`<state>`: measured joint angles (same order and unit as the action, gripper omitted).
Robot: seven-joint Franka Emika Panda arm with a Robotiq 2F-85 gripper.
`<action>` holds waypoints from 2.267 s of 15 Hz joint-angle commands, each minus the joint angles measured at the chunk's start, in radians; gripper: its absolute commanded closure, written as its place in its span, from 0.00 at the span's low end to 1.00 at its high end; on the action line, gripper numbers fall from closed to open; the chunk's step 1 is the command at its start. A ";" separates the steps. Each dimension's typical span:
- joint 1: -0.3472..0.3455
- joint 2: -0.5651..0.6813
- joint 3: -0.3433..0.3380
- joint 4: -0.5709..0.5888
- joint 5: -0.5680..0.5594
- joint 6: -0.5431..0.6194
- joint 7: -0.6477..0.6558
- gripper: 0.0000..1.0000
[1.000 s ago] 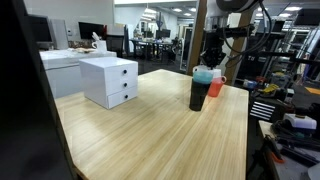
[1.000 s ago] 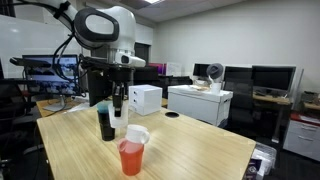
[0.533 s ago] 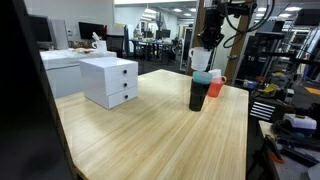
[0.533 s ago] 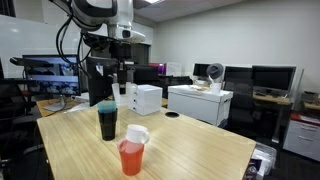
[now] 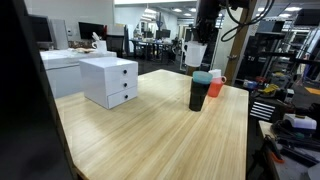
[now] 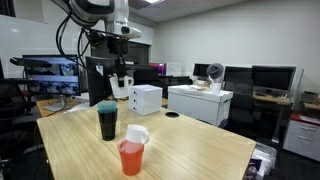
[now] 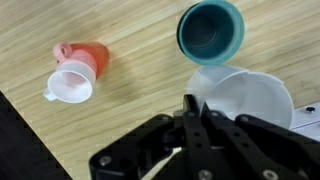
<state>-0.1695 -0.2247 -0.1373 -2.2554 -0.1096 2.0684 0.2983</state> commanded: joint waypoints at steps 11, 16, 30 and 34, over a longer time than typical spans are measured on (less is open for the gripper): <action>0.023 -0.115 -0.006 -0.121 0.058 -0.101 -0.191 0.97; 0.012 -0.098 -0.022 -0.149 0.056 -0.059 -0.186 0.98; 0.016 -0.049 -0.037 -0.112 0.089 -0.012 -0.183 0.97; 0.017 -0.029 -0.038 -0.088 0.099 -0.015 -0.185 0.97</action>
<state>-0.1441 -0.2851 -0.1771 -2.3659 -0.0420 2.0452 0.1461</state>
